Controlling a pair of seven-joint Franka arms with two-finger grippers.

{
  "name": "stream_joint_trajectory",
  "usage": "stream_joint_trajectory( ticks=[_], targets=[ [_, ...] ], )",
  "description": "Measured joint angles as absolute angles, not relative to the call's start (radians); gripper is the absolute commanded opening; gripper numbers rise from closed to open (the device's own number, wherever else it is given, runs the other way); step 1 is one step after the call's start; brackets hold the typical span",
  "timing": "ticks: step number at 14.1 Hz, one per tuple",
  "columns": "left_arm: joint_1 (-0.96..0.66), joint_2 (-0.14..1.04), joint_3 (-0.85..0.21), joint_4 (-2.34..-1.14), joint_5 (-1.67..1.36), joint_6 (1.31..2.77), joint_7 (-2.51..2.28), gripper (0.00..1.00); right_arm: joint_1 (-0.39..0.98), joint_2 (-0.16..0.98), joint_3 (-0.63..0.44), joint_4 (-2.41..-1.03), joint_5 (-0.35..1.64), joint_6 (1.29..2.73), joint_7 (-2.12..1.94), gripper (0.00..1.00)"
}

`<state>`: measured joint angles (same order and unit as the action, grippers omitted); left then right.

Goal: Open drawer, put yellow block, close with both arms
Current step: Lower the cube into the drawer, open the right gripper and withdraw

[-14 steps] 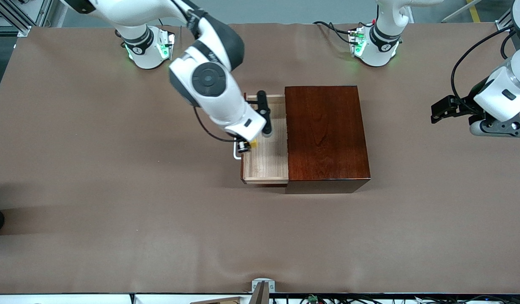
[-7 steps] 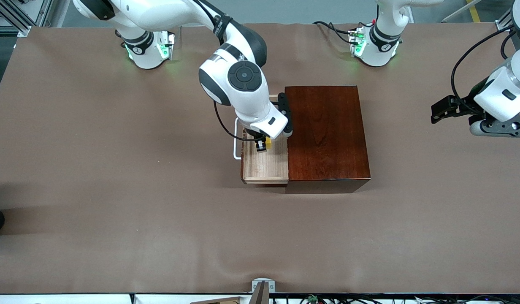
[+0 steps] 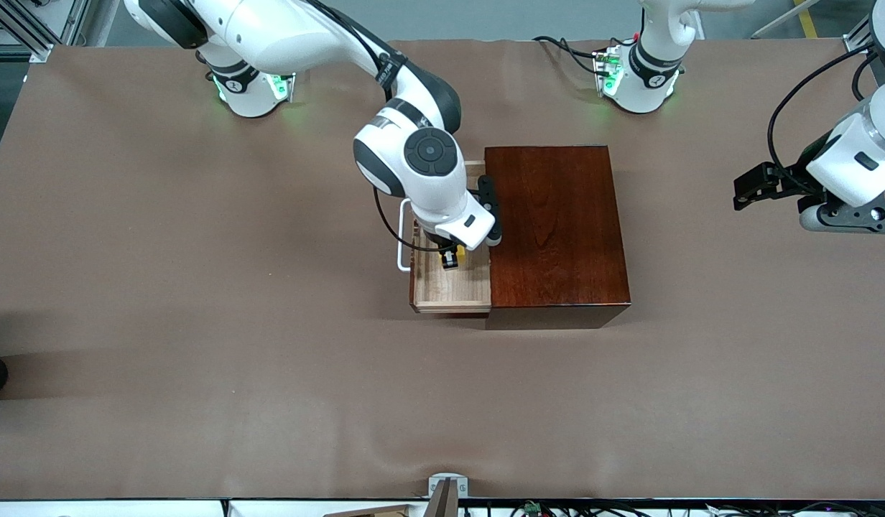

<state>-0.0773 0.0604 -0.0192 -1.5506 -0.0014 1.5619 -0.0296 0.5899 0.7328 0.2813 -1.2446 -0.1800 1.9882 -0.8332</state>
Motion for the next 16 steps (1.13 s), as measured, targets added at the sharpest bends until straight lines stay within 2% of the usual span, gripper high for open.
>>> stream_joint_trajectory(
  ticks=[4, 5, 6, 12, 16],
  targets=[
    [-0.077, 0.060, -0.019, -1.551, -0.001, 1.563, -0.030, 1.00, 0.608, 0.745, 0.281, -1.249, -0.207, 2.010, -0.792, 0.02],
    [-0.077, 0.060, -0.019, -1.551, -0.001, 1.564, -0.030, 1.00, 0.609, 0.745, 0.281, -1.252, -0.210, 2.013, -0.781, 0.36],
    [-0.077, 0.060, -0.019, -1.551, -0.001, 1.564, -0.030, 1.00, 0.609, 0.745, 0.281, -1.253, -0.211, 2.013, -0.774, 0.99],
    [-0.078, 0.060, -0.019, -1.551, -0.001, 1.564, -0.030, 1.00, 0.609, 0.739, 0.280, -1.245, -0.212, 2.019, -0.754, 1.00],
    [-0.078, 0.060, -0.019, -1.551, -0.001, 1.565, -0.030, 1.00, 0.609, 0.692, 0.280, -1.232, -0.212, 1.938, -0.733, 1.00]
  ],
)
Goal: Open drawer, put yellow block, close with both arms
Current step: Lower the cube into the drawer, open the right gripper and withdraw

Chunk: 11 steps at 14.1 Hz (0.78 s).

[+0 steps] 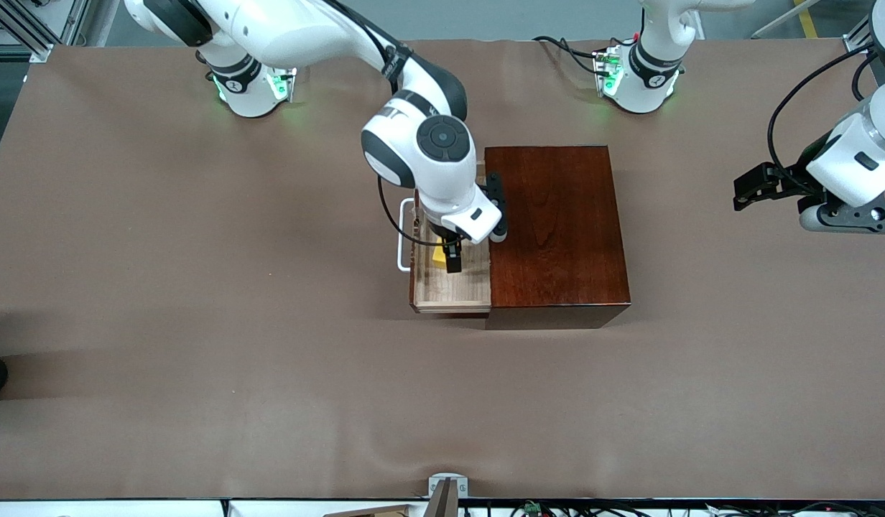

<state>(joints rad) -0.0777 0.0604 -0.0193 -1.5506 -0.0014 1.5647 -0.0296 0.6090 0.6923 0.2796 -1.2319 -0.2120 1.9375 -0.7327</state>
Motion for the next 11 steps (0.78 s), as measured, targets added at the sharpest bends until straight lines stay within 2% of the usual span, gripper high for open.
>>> stream_joint_trajectory(
  ticks=[5, 11],
  targets=[
    [-0.078, 0.060, -0.019, -1.551, -0.001, 1.565, -0.030, 1.00, 0.592, 0.603, 0.274, -1.228, -0.212, 1.837, -0.665, 1.00],
    [-0.078, 0.060, -0.020, -1.551, -0.001, 1.565, -0.030, 1.00, 0.420, 0.496, 0.267, -1.223, -0.205, 1.713, -0.652, 1.00]
  ],
)
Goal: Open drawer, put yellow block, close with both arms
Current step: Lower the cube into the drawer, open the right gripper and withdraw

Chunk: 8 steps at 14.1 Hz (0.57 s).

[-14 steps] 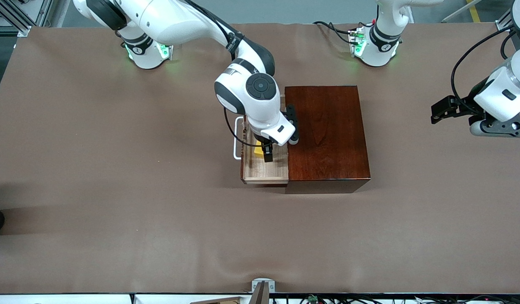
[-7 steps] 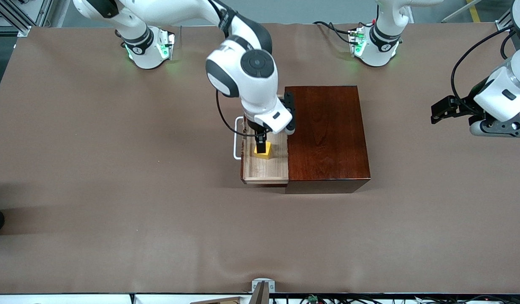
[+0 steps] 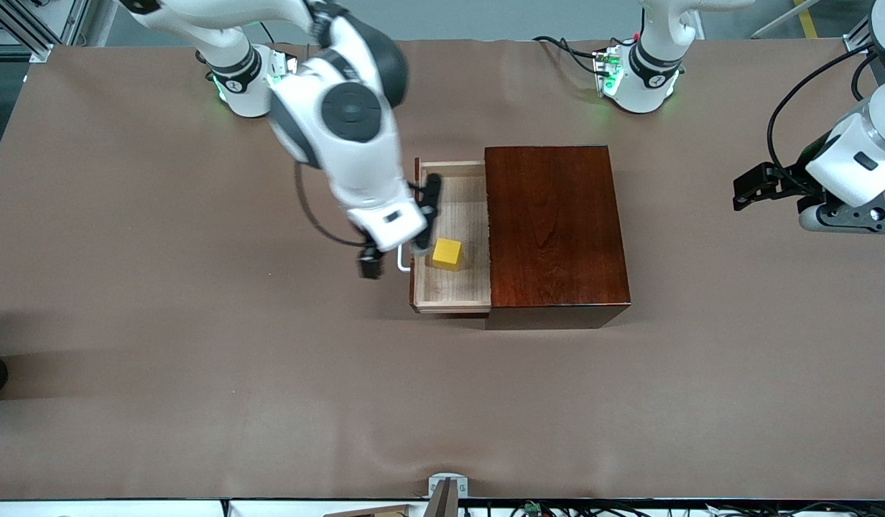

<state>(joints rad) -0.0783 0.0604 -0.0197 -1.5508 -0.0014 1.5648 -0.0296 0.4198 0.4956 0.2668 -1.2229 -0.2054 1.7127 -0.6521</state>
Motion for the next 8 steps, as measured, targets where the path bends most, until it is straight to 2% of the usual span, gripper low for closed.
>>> stream_joint_trajectory(
  ticks=[4, 8],
  targets=[
    [-0.095, 0.060, -0.042, -1.534, -0.005, 1.575, -0.030, 1.00, 0.333, 0.400, 0.266, -1.223, -0.203, 1.596, -0.487, 1.00],
    [-0.140, 0.061, -0.209, -1.481, -0.013, 1.578, -0.031, 1.00, 0.314, 0.303, 0.223, -1.301, -0.193, 1.558, -0.273, 1.00]
  ],
)
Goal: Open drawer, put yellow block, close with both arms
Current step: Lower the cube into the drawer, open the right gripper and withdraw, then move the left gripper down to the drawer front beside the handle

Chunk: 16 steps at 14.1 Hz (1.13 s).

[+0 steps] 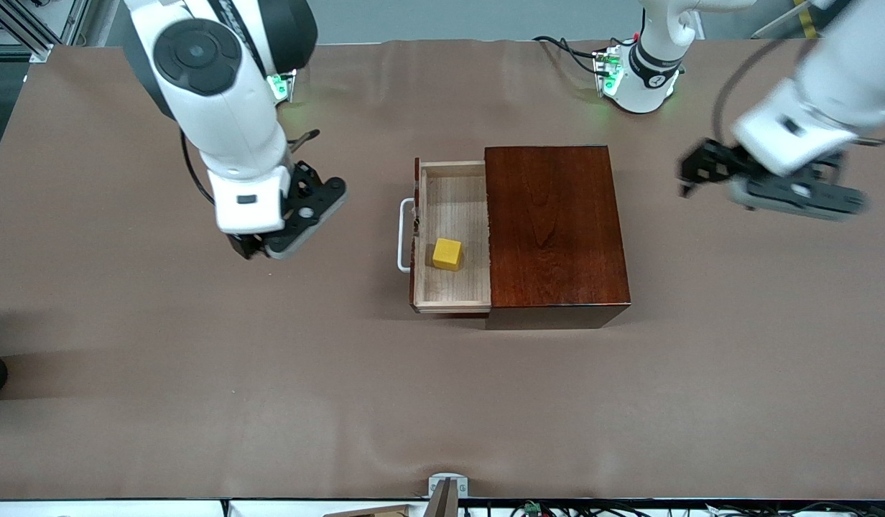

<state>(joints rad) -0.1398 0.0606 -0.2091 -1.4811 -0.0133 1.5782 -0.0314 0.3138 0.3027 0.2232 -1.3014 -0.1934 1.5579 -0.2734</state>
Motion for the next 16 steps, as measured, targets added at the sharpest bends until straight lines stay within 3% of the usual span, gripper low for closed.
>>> stream_joint_trajectory(
  ticks=[3, 5, 7, 12, 16],
  targets=[
    [-0.188, 0.070, -0.380, -1.478, -0.013, 1.584, -0.044, 1.00, 0.211, 0.197, 0.173, -1.399, -0.135, 1.555, -0.247, 1.00],
    [-0.245, 0.097, -0.435, -1.480, -0.013, 1.595, -0.047, 1.00, 0.113, 0.154, 0.161, -1.425, -0.118, 1.541, -0.249, 1.00],
    [-0.310, 0.152, -0.441, -1.482, -0.013, 1.631, -0.043, 1.00, 0.080, 0.127, 0.126, -1.440, -0.114, 1.531, -0.249, 1.00],
    [-0.478, 0.364, -0.440, -1.466, 0.068, 1.937, 0.023, 1.00, 0.019, 0.065, 0.066, -1.484, -0.063, 1.475, -0.246, 1.00],
    [-0.551, 0.574, -0.430, -1.343, 0.101, 2.045, 0.322, 1.00, -0.040, 0.028, 0.057, -1.490, -0.052, 1.433, -0.246, 1.00]
  ],
)
